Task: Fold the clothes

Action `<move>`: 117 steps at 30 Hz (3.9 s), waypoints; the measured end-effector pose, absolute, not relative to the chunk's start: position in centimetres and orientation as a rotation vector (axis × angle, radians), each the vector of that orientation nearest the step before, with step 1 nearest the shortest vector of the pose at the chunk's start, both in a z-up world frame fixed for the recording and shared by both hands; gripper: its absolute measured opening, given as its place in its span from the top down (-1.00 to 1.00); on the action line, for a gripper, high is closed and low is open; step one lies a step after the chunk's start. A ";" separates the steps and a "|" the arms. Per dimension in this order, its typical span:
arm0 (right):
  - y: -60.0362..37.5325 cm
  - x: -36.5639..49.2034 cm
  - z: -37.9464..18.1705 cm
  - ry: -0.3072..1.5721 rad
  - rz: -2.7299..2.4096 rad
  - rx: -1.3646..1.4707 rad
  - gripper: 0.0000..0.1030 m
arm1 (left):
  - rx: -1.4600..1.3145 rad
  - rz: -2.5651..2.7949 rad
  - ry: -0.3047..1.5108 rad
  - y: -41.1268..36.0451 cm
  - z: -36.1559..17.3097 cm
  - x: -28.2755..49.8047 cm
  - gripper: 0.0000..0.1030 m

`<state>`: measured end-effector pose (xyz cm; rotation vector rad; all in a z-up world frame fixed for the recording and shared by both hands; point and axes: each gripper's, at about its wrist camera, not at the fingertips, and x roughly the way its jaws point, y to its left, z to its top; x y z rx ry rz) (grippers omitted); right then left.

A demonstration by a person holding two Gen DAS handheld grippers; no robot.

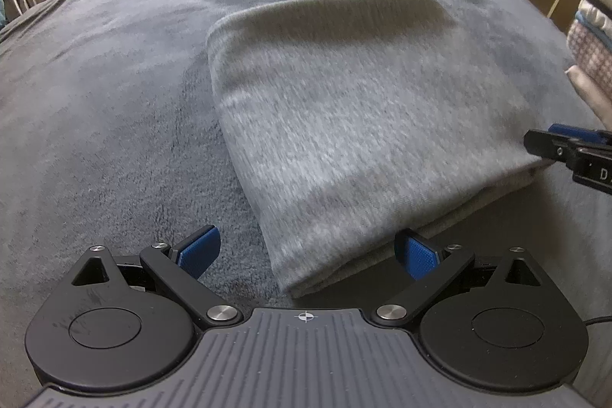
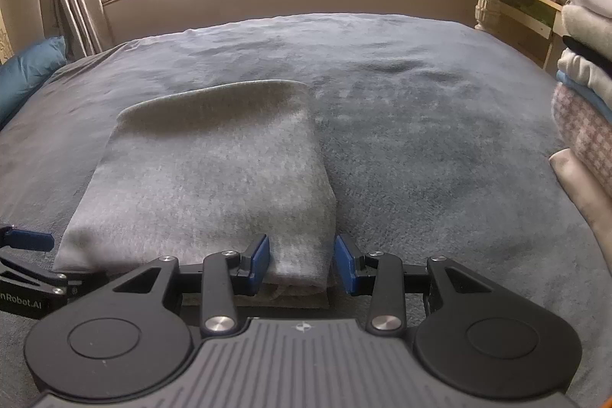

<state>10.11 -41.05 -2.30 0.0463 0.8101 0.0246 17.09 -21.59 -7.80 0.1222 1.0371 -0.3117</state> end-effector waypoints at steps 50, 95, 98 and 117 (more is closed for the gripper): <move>-53.6 20.7 -11.1 1.022 0.393 0.995 -0.93 | -0.561 -0.619 1.115 -14.5 -10.4 24.4 -0.92; -45.5 10.7 1.1 1.052 0.190 0.687 0.21 | -0.537 -1.187 1.130 -15.7 -4.7 20.1 -0.74; -45.8 7.6 1.1 1.020 0.147 0.723 0.22 | -0.492 -1.257 1.137 -16.6 -4.1 19.8 -0.74; -61.2 -6.6 4.2 0.921 -0.070 0.761 0.22 | -0.233 -1.582 1.213 -40.0 -2.5 11.4 -0.69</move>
